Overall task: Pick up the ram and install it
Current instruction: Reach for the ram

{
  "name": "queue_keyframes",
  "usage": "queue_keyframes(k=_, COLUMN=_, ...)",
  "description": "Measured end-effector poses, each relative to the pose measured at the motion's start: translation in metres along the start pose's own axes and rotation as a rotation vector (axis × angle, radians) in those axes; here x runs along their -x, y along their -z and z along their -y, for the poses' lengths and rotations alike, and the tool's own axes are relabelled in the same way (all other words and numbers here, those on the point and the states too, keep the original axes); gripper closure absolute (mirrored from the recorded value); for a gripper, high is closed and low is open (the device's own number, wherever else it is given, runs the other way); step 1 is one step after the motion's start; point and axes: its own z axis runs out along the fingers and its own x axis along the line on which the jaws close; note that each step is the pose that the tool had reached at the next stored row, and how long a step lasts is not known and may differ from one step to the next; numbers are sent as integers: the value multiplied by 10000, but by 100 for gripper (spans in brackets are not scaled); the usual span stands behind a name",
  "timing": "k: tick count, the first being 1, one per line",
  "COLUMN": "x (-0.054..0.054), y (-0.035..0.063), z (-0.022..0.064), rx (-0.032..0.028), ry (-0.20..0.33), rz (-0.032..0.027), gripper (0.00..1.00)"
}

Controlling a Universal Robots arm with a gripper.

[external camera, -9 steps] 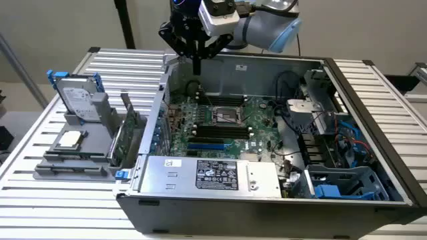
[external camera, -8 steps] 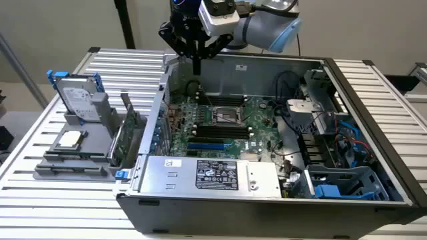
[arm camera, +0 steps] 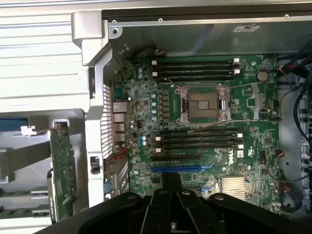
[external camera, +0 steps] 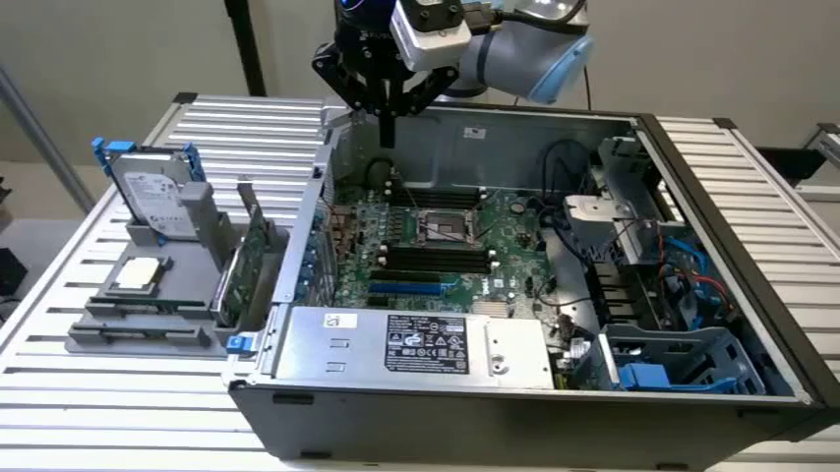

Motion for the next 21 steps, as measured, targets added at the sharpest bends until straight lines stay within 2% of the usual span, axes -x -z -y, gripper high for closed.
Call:
queue_keyframes(k=5, x=-2, y=1, z=10, rx=-2, ry=0, rz=-2, gripper=100)
queue_keyframes(k=10, x=-64, y=0, z=81, rx=-1, ry=-2, rz=-11, gripper=100)
queue_keyframes(k=15, x=-226, y=-2, z=173, rx=-2, ry=-3, rz=-18, gripper=100)
queue_keyframes(k=21, x=-485, y=-10, z=261, rx=-2, ry=-3, rz=-18, gripper=100)
